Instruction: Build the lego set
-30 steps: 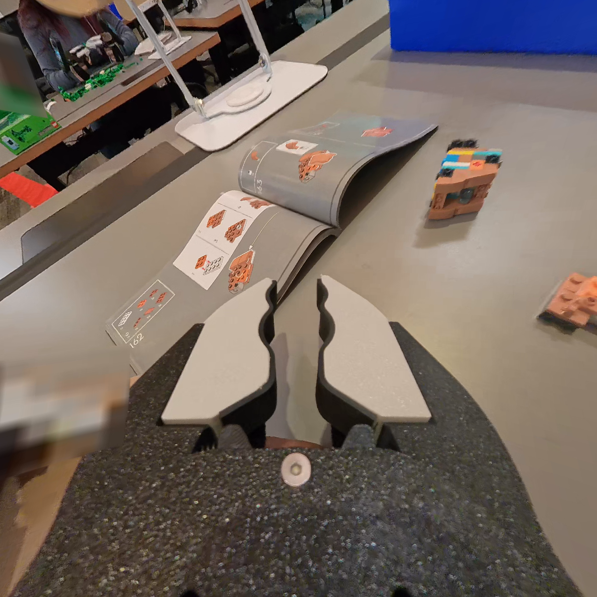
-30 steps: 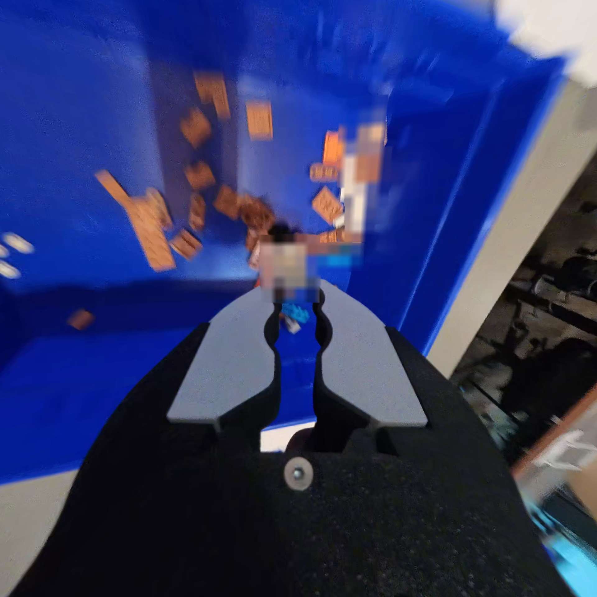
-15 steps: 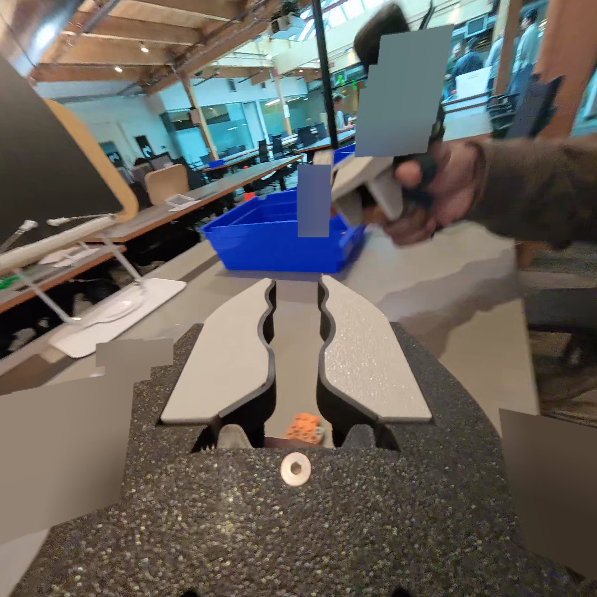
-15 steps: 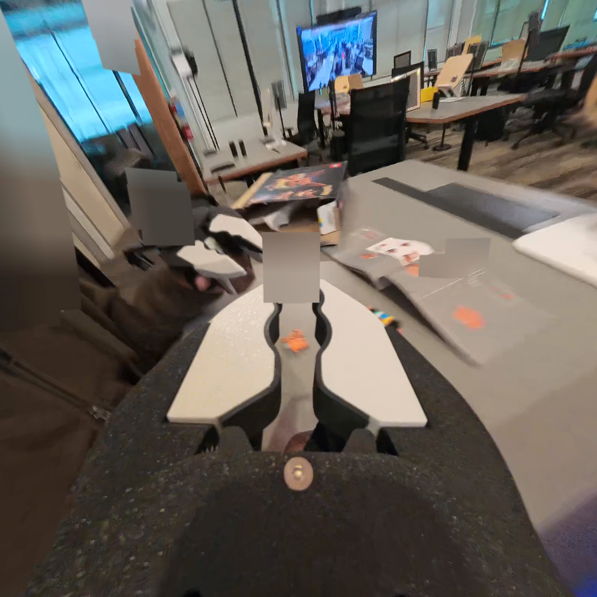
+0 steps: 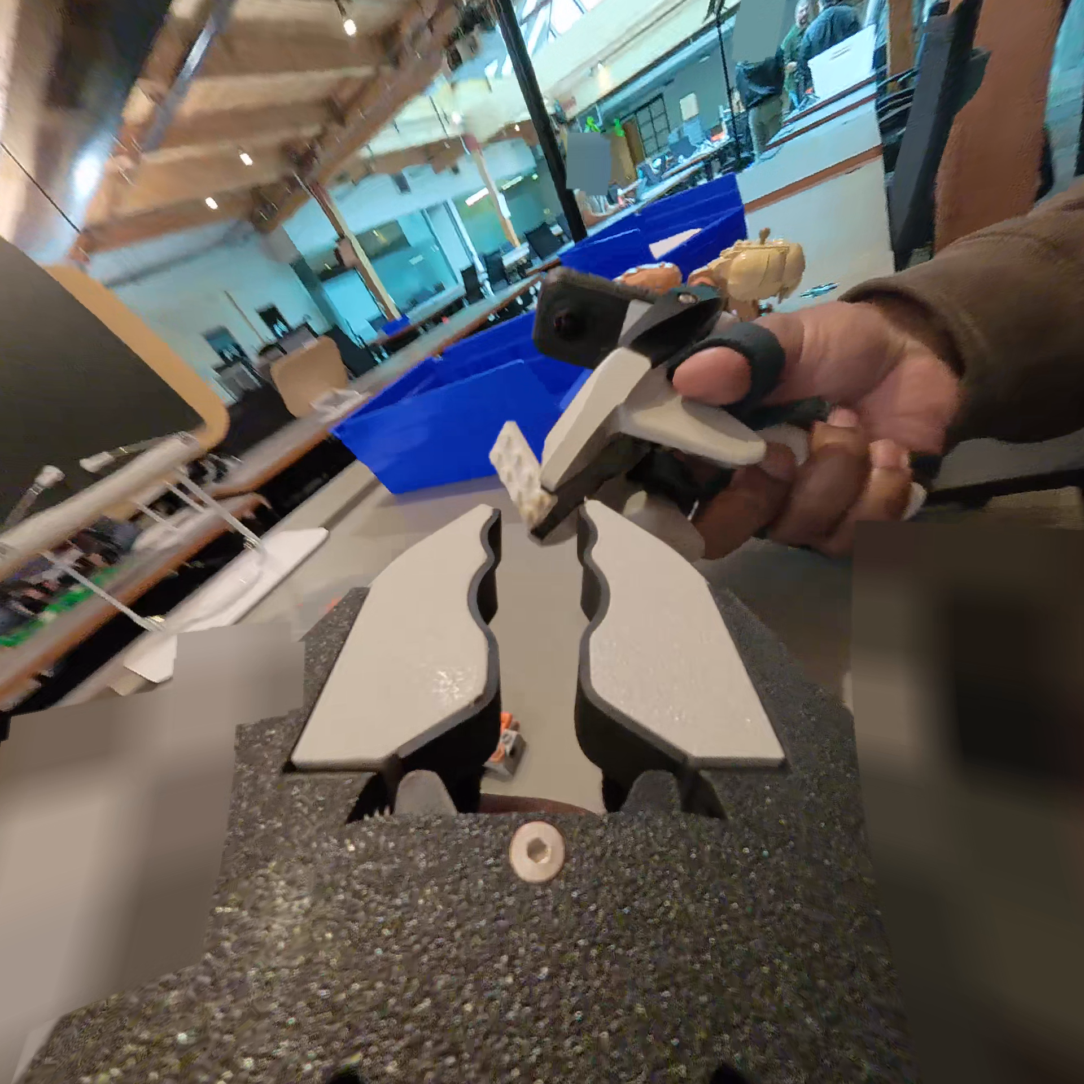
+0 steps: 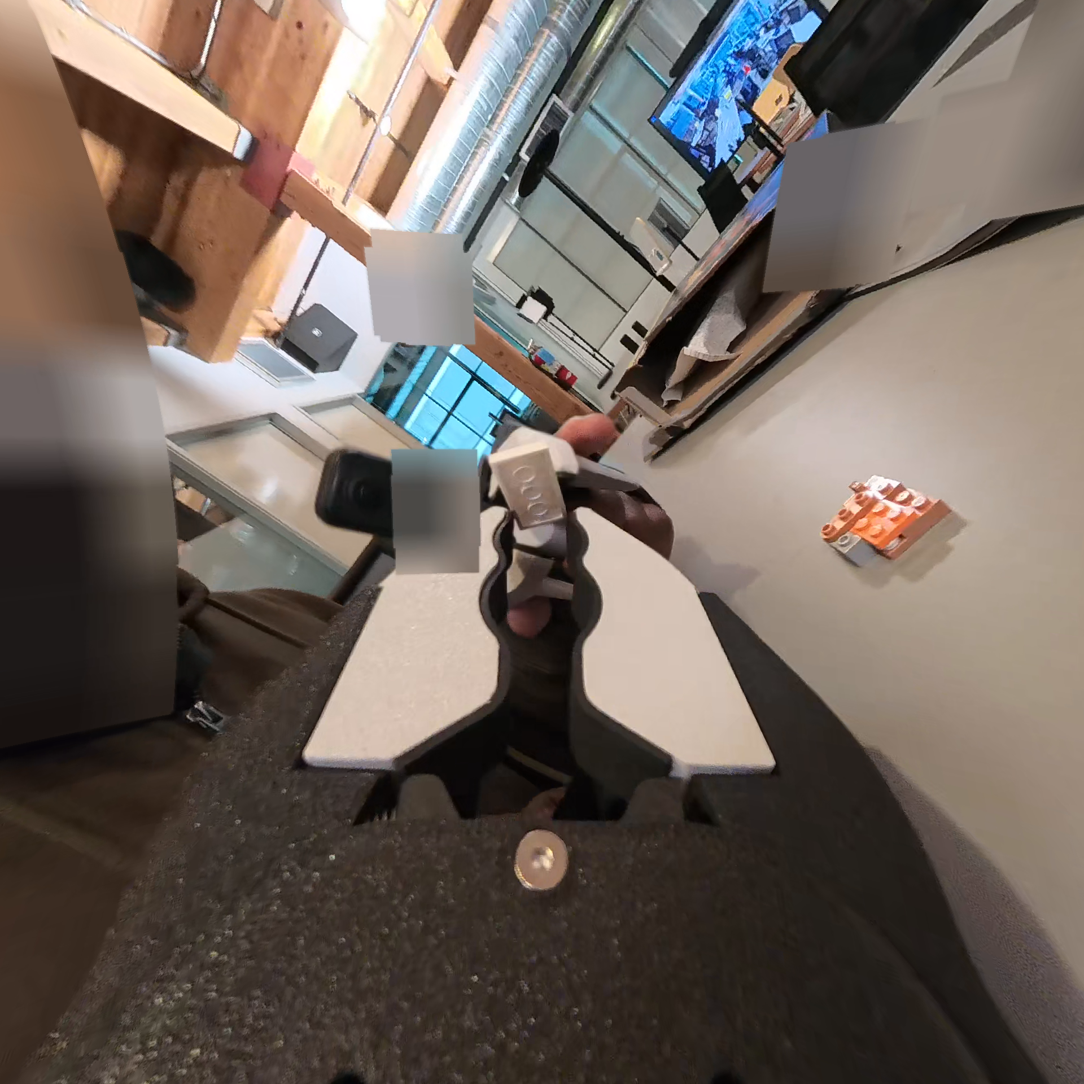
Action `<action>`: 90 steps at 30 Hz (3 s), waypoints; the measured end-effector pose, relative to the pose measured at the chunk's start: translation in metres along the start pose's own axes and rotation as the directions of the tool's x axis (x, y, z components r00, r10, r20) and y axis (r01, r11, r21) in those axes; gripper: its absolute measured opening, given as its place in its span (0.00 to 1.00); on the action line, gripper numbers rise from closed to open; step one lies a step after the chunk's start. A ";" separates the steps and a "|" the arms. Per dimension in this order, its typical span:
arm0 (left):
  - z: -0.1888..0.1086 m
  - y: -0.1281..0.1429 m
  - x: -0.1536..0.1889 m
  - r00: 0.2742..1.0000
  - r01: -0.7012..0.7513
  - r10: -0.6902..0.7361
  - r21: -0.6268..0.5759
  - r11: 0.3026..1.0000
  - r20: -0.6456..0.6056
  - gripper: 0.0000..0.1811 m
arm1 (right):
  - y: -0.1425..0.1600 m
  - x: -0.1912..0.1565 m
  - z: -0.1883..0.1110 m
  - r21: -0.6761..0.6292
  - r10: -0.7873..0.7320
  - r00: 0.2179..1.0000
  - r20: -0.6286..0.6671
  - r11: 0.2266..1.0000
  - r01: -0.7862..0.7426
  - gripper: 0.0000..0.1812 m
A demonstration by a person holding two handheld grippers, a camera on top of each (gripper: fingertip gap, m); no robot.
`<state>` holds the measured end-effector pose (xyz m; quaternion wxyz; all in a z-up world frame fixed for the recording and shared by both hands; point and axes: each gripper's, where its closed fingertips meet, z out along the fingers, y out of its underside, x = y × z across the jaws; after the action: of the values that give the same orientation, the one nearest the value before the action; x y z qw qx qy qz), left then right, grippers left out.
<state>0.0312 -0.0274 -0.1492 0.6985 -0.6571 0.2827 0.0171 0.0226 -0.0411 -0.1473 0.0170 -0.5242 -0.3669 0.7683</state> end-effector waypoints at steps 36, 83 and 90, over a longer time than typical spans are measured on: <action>-0.040 0.014 0.020 0.950 0.123 -0.167 -0.177 0.976 -0.264 0.21 | -0.072 0.002 -0.026 0.248 -0.338 0.887 -0.314 0.873 0.420 0.56; 0.059 -0.013 0.088 0.774 0.450 -0.480 -0.176 0.876 -0.413 0.28 | -0.105 -0.073 -0.068 0.589 -0.488 0.766 -0.419 0.496 0.638 0.43; 0.029 -0.018 0.002 0.901 0.429 -0.427 0.014 0.903 -0.080 0.28 | -0.129 -0.070 -0.100 0.364 -0.554 0.485 -0.677 0.321 0.874 0.29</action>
<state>0.0511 -0.0034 -0.1347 0.6844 -0.6922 0.1579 -0.1659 0.0896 0.0793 -0.0353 0.6352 -0.4062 -0.2442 0.6098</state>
